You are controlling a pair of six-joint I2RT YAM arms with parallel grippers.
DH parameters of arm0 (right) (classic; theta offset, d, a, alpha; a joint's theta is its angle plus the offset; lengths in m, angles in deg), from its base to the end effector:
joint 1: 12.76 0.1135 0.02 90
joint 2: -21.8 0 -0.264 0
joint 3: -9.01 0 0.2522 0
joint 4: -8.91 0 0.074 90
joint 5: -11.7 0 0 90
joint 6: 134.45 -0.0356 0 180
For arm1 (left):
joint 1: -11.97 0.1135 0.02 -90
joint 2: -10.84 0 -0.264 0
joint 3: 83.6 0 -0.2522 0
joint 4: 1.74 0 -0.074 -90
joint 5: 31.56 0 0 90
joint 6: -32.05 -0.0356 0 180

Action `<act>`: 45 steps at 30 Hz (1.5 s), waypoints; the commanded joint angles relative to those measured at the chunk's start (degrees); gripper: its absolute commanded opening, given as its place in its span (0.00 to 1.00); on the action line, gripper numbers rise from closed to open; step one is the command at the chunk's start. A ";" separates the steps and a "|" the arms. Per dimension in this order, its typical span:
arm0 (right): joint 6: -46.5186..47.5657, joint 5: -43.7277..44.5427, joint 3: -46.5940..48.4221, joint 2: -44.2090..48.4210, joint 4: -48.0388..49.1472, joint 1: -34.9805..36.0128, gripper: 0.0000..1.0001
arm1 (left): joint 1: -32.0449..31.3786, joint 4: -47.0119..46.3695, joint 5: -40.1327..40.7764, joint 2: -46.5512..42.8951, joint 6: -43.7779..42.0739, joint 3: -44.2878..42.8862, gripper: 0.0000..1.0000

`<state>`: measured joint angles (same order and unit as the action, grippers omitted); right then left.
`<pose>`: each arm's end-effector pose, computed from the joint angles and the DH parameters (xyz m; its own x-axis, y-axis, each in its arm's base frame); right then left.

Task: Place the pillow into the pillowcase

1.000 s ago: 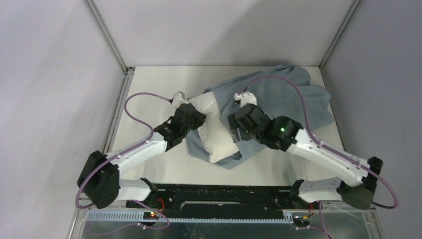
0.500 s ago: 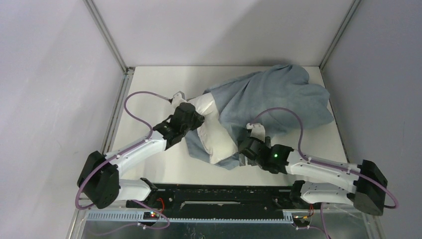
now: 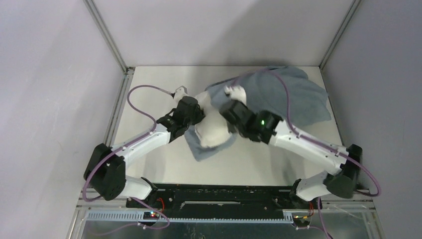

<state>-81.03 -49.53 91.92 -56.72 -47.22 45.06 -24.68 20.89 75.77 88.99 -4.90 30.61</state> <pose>0.1658 0.2313 0.3089 -0.6834 -0.1051 -0.7225 -0.2191 0.9735 0.0656 0.2475 -0.1709 0.2560 -0.5755 -0.5227 -0.6290 -0.1428 0.8215 -0.5520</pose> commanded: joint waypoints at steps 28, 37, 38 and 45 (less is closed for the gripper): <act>14.02 -27.19 47.75 -27.17 -3.76 -10.36 0.00 | -1.22 9.16 -10.98 -37.82 -8.18 5.10 1.00; 14.15 -25.46 50.46 -24.84 -6.04 -9.89 0.00 | -1.63 -6.57 -20.66 -23.21 -9.70 5.65 0.88; 14.33 -24.99 50.55 -24.22 -6.62 -9.76 0.00 | -1.67 -6.92 -20.20 -21.77 -9.54 5.36 0.80; 18.81 -11.94 46.87 -15.65 -9.00 -4.02 0.74 | -1.59 -6.53 -19.09 -16.67 -10.10 3.49 0.00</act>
<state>-65.62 -71.12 139.17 -81.24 -54.91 36.49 -26.12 16.06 57.32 71.62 -13.42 36.12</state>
